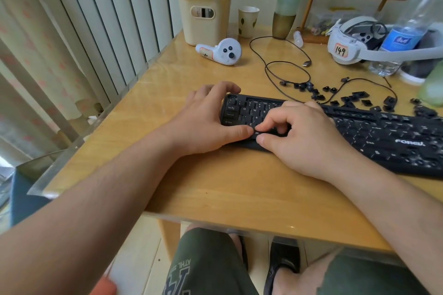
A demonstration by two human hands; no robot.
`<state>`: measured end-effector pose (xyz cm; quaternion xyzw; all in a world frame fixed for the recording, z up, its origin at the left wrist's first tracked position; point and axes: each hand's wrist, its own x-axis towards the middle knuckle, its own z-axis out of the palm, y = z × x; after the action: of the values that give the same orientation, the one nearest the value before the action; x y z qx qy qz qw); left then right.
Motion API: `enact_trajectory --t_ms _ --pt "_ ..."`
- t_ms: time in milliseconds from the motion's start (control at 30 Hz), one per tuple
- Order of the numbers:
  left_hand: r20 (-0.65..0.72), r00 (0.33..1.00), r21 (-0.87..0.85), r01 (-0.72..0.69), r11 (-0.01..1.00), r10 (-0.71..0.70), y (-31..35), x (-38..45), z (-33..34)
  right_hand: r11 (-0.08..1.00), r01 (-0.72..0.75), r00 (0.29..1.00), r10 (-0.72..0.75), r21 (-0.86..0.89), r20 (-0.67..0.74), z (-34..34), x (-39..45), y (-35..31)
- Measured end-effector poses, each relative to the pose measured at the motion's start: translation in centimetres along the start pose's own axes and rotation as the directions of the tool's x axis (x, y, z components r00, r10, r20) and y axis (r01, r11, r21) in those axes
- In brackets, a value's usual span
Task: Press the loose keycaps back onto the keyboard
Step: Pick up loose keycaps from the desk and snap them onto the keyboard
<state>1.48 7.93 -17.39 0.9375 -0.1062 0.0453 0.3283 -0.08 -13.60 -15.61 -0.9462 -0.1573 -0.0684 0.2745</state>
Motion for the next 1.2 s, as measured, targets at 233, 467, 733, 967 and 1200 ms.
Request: enact_trajectory --t_ms 233,467,733,967,1200 --pt "-0.003 1.0 -0.017 0.013 1.0 -0.013 0.0 0.2 0.0 0.994 0.053 0.995 -0.061 -0.099 -0.077 0.7 -0.7 -0.3" --pt "-0.014 1.0 -0.047 0.017 0.999 -0.018 -0.2 0.1 0.0 0.998 0.055 0.993 -0.059 -0.034 -0.107 0.6 -0.7 -0.1" --pt "0.005 1.0 0.013 0.027 1.0 -0.027 0.0 0.0 0.0 0.973 0.174 0.98 -0.185 -0.15 -0.069 0.3 -1.3 0.3" --pt "0.035 0.997 -0.008 0.064 0.998 -0.063 0.1 0.3 -0.2 0.975 0.184 0.979 -0.193 -0.128 -0.063 0.2 -1.2 0.6" --pt "0.077 0.988 0.046 0.128 0.991 -0.131 0.6 0.7 -0.2 0.973 0.17 0.985 -0.174 -0.158 -0.015 0.2 -1.1 0.4"
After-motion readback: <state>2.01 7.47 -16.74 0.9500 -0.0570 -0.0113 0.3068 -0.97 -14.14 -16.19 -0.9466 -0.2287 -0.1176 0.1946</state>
